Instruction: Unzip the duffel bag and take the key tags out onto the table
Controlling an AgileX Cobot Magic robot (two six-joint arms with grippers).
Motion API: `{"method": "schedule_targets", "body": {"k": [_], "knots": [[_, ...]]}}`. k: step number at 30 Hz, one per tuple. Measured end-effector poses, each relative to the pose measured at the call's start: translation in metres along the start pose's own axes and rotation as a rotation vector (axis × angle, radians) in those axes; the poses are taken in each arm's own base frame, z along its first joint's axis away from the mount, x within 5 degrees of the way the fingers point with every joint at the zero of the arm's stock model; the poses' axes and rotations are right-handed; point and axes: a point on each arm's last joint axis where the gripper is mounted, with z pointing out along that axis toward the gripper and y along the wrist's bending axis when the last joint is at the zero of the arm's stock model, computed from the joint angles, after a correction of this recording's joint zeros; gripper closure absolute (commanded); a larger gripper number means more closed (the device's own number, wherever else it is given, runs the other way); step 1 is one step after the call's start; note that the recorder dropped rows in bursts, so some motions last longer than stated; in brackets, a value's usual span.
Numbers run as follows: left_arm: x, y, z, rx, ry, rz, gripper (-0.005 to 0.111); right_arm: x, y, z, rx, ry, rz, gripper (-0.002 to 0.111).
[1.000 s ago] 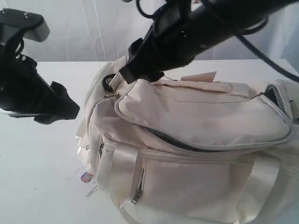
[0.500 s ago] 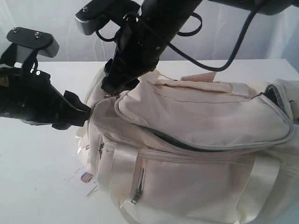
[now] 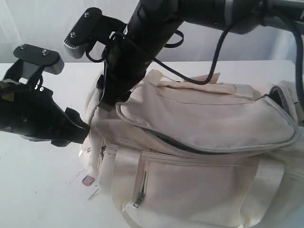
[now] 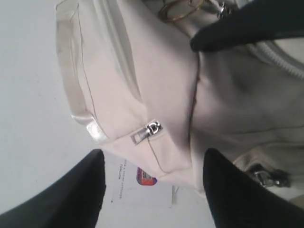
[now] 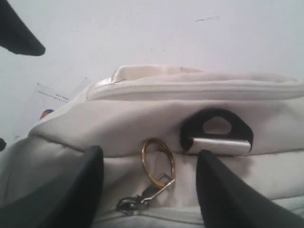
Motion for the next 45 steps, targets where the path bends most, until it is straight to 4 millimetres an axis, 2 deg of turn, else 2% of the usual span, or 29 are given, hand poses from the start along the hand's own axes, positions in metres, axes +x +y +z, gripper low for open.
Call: {"method": "schedule_targets", "body": {"k": [5,9,11,13,15,19,22,26,28,30,32,33,35,42,45], "knots": [[0.013,0.001,0.006,-0.005,0.050,-0.036,0.044,0.002,-0.006,0.011,0.046,0.027,-0.054,0.054],[0.013,0.001,0.006,-0.005,0.043,-0.043,0.044,0.006,-0.006,0.025,0.039,0.053,-0.058,0.054],[0.013,0.001,0.006,-0.004,0.039,-0.043,0.044,0.007,-0.007,0.028,0.041,0.059,-0.062,0.070],[0.013,0.001,0.006,-0.004,0.037,-0.043,0.044,0.008,-0.007,0.029,0.045,0.063,-0.067,0.103],[0.012,0.001,0.006,-0.004,0.036,-0.043,0.044,0.008,-0.008,0.029,0.048,0.066,-0.070,0.108],[0.012,0.001,0.006,-0.004,0.036,-0.043,0.044,0.006,-0.009,0.023,0.064,0.053,-0.076,0.108],[0.011,0.001,0.006,-0.004,0.026,-0.043,0.044,0.000,-0.010,0.007,0.102,0.006,-0.079,0.108],[0.011,0.001,0.006,-0.003,0.024,-0.043,0.044,-0.001,-0.011,0.003,0.110,-0.006,-0.063,0.106],[0.011,0.001,0.006,-0.003,0.024,-0.043,0.044,-0.001,-0.010,0.003,0.103,-0.006,-0.049,0.095],[0.011,0.001,0.006,-0.003,0.019,-0.043,0.044,-0.001,-0.009,0.006,0.086,0.001,-0.035,0.078],[0.010,0.001,0.006,-0.003,0.014,-0.043,0.044,0.002,-0.008,0.011,0.070,0.018,-0.031,0.054],[0.010,0.001,0.006,-0.003,0.014,-0.043,0.044,0.003,-0.007,0.015,0.061,0.030,-0.030,0.046],[0.010,0.001,0.006,-0.003,0.012,-0.043,0.044,0.007,-0.006,0.024,0.039,0.058,-0.026,0.037],[0.010,0.002,0.006,-0.007,0.012,-0.039,0.044,0.012,-0.006,0.044,0.012,0.088,-0.012,0.051],[0.010,0.002,0.006,-0.008,0.012,-0.037,0.044,0.014,-0.005,0.050,0.002,0.096,-0.005,0.067]]}}
